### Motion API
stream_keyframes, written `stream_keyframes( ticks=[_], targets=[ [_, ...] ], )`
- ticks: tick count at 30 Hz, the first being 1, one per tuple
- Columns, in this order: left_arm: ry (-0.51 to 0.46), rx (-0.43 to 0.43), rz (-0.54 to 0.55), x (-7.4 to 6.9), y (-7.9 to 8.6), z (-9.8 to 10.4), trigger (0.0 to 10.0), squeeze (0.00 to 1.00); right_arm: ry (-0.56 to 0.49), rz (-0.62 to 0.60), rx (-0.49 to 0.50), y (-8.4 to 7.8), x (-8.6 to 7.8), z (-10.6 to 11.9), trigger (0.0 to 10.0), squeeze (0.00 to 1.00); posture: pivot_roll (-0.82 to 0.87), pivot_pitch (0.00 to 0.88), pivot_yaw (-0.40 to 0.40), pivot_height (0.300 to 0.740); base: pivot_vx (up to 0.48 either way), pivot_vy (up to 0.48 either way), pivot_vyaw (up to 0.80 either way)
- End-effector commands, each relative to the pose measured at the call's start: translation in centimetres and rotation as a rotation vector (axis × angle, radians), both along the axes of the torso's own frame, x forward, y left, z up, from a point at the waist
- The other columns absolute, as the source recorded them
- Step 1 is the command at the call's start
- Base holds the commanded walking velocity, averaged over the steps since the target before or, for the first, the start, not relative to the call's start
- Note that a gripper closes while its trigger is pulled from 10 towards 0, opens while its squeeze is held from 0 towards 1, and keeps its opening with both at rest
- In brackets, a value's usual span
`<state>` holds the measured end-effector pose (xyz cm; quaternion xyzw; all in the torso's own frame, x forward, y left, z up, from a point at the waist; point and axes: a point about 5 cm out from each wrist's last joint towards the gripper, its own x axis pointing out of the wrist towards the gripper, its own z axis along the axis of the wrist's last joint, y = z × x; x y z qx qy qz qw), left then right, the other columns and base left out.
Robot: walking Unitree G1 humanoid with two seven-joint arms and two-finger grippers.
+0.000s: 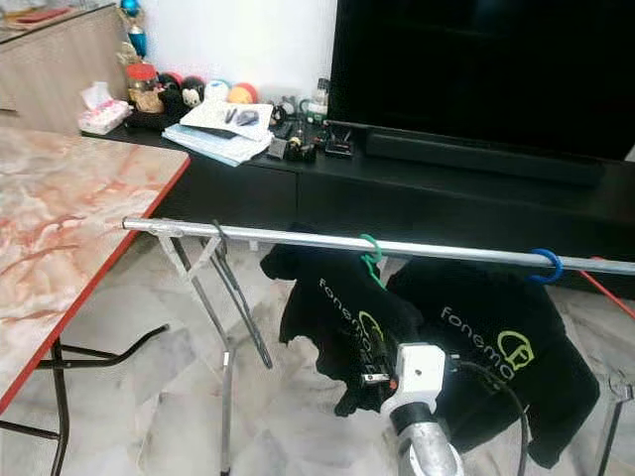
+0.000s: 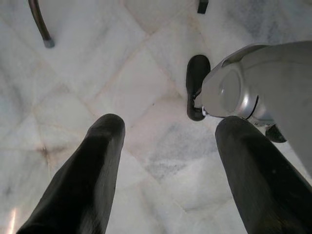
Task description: Hang hanger
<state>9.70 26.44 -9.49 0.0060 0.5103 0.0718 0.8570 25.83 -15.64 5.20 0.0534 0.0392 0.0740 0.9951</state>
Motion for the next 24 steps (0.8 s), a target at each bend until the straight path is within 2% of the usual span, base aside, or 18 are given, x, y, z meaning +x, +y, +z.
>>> stream_keyframes(
  ticks=[1, 8, 24],
  targets=[
    [0.013, 0.003, -0.004, -0.28, 0.13, -0.04, 10.0, 0.00, -0.014, -0.029, 0.008, -0.43, 0.08, 0.44, 10.0, 0.00, 0.09, 0.009, -0.042, 0.740, 0.000, 0.000, 0.00],
    [0.014, 0.002, -0.003, -0.35, 0.14, -0.05, 10.0, 0.00, -0.019, -0.026, 0.006, -0.16, -0.01, 0.49, 10.0, 0.00, 0.09, 0.008, -0.040, 0.740, 0.000, 0.000, 0.00],
    [0.005, -0.004, -0.003, -0.06, 0.09, 0.01, 10.0, 0.00, -0.047, -0.017, -0.009, 0.13, 0.68, 1.27, 10.0, 0.00, 0.09, 0.041, -0.049, 0.740, 0.264, 0.000, 0.00]
  ],
)
